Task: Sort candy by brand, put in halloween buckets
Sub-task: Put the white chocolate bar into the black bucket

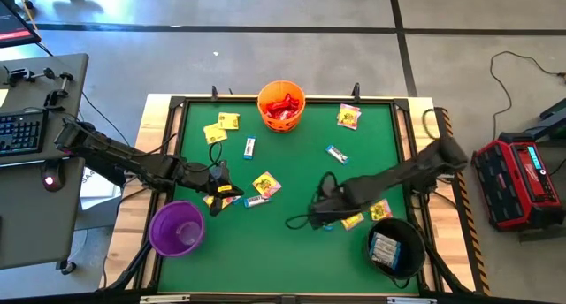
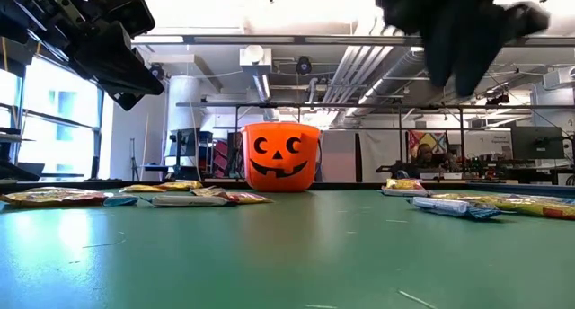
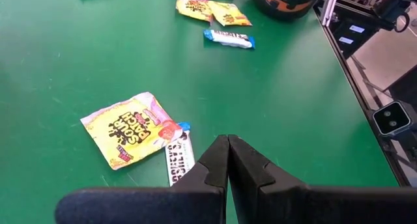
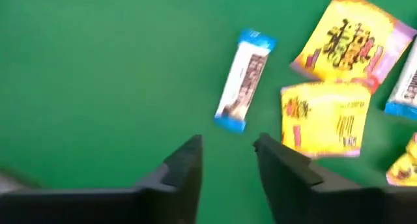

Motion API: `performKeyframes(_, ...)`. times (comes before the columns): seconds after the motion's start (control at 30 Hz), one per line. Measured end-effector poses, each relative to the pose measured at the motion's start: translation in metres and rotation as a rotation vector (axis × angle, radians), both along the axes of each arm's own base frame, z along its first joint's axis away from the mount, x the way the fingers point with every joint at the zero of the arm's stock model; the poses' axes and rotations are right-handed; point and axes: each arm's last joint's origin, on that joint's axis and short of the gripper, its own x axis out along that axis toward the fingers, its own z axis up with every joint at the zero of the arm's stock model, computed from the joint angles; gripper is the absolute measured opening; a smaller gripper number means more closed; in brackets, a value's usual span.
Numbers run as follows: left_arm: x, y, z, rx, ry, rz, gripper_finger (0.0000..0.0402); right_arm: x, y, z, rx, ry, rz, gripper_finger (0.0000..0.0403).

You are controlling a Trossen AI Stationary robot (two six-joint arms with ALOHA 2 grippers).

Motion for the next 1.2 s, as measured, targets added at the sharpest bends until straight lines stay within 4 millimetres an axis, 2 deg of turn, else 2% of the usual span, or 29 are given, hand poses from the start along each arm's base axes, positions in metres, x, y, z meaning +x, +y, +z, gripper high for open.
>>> performKeyframes(0.13, 0.0, 0.0, 0.0, -0.006, 0.001, 0.004, 0.0, 0.021, -0.016, -0.035, -0.031, 0.101, -0.092, 0.0191)
performKeyframes(0.27, 0.0, 0.0, 0.0, -0.016, 0.003, 0.009, 0.0, 0.035, -0.032, -0.062, -0.028, 0.177, -0.112, 0.0217)
performKeyframes(0.53, 0.0, 0.0, 0.0, -0.018, 0.003, 0.01, 0.0, 0.051, -0.054, -0.088, 0.015, 0.216, -0.128, 0.0221)
performKeyframes(1.03, 0.0, 0.0, 0.0, -0.009, 0.003, 0.005, 0.0, 0.044, -0.058, -0.108, 0.108, 0.234, -0.166, 0.0161)
performKeyframes(1.2, 0.0, 0.0, 0.0, -0.009, 0.004, 0.005, 0.0, 0.046, -0.058, -0.109, 0.096, 0.209, -0.152, 0.0113)
